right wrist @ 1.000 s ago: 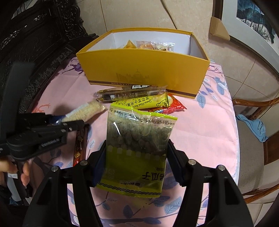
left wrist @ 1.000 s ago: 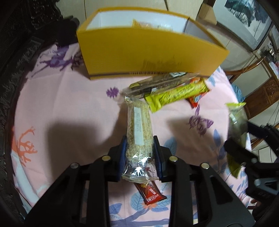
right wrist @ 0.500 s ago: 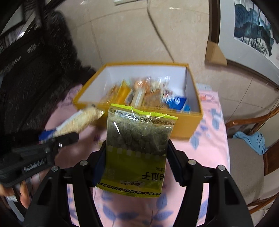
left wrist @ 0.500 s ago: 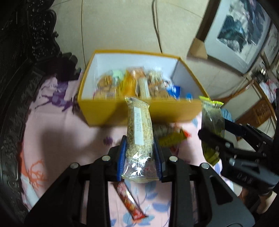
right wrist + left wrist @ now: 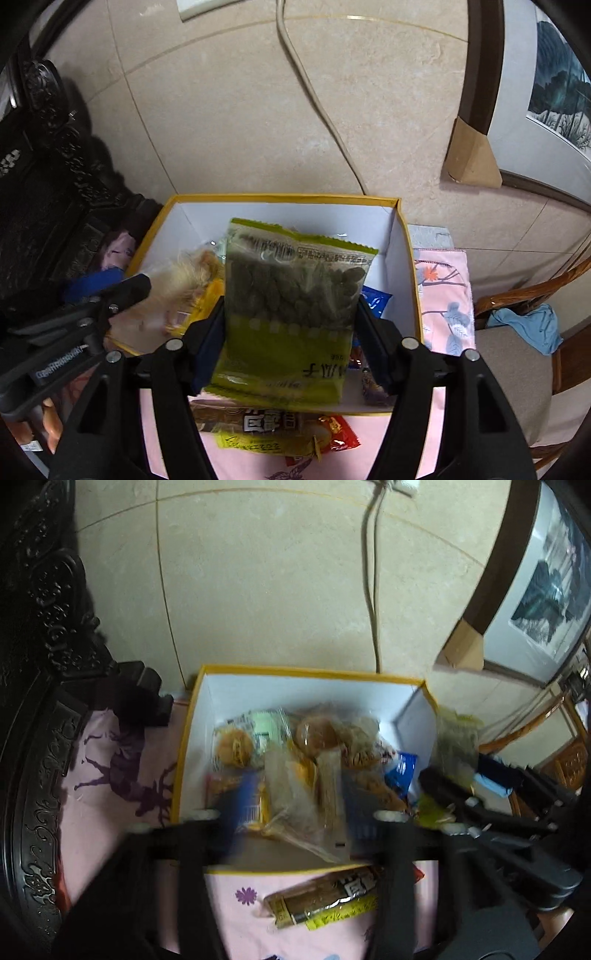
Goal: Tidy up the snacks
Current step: 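Carry the pea packet and sesame bar over the box and open both tools, then move both tools back to the table beside the box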
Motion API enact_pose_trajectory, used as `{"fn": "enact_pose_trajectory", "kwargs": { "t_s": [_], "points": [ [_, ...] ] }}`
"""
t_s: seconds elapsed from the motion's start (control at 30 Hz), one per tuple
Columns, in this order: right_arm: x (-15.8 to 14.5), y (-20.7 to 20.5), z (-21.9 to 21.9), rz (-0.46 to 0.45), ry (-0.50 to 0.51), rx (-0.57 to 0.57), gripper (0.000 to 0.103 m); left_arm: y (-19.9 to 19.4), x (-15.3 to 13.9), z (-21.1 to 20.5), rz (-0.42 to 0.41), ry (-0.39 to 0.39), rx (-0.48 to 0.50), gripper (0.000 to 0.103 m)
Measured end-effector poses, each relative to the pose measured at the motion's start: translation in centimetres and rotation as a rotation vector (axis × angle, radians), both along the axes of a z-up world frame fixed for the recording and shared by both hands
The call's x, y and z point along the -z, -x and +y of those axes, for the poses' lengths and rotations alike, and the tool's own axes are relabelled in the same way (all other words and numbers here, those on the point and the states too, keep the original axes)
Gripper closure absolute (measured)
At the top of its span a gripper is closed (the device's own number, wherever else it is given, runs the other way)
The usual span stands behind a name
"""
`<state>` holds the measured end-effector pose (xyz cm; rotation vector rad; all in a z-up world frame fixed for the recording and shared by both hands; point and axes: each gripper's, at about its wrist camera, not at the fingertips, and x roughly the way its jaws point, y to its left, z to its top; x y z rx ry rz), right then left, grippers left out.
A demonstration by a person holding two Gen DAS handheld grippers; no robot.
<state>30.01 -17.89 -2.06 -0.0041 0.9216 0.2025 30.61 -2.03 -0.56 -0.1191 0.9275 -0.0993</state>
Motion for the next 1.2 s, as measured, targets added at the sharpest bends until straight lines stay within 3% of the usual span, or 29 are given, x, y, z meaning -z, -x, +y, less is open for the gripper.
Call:
{"fn": "enact_pose_trajectory", "kwargs": {
  "t_s": [0.07,0.37,0.53,0.67,0.8,0.93,1.13,1.2],
  "points": [
    [0.3,-0.1,0.0,0.000,0.018,0.011,0.026,0.3,-0.6,0.2,-0.041,-0.009,-0.016,0.023],
    [0.1,0.5,-0.7,-0.008,0.010,0.000,0.026,1.3,-0.9,0.3,-0.057,-0.008,-0.004,0.023],
    [0.0,4.8,-0.5,-0.021,-0.010,-0.148,0.026,4.4,-0.8,1.2,-0.067,-0.027,-0.006,0.021],
    [2.7,9.8,0.5,0.012,-0.010,-0.375,0.026,7.9,3.3,1.4,0.020,-0.045,0.054,0.020],
    [7.4,12.7,2.0,0.094,0.034,-0.557,0.026,10.3,8.7,0.9,0.129,-0.049,0.149,0.020],
    [10.0,12.1,2.6,0.122,0.045,-0.607,0.031,10.6,12.6,-0.2,0.174,-0.083,0.254,0.020],
    [12.5,10.0,2.9,0.196,0.084,-0.646,0.033,9.0,14.4,-0.1,0.185,-0.100,0.309,0.020],
    [12.9,9.8,3.1,0.181,0.091,-0.662,0.033,8.4,14.8,-0.4,0.192,-0.122,0.332,0.020]
  ]
}}
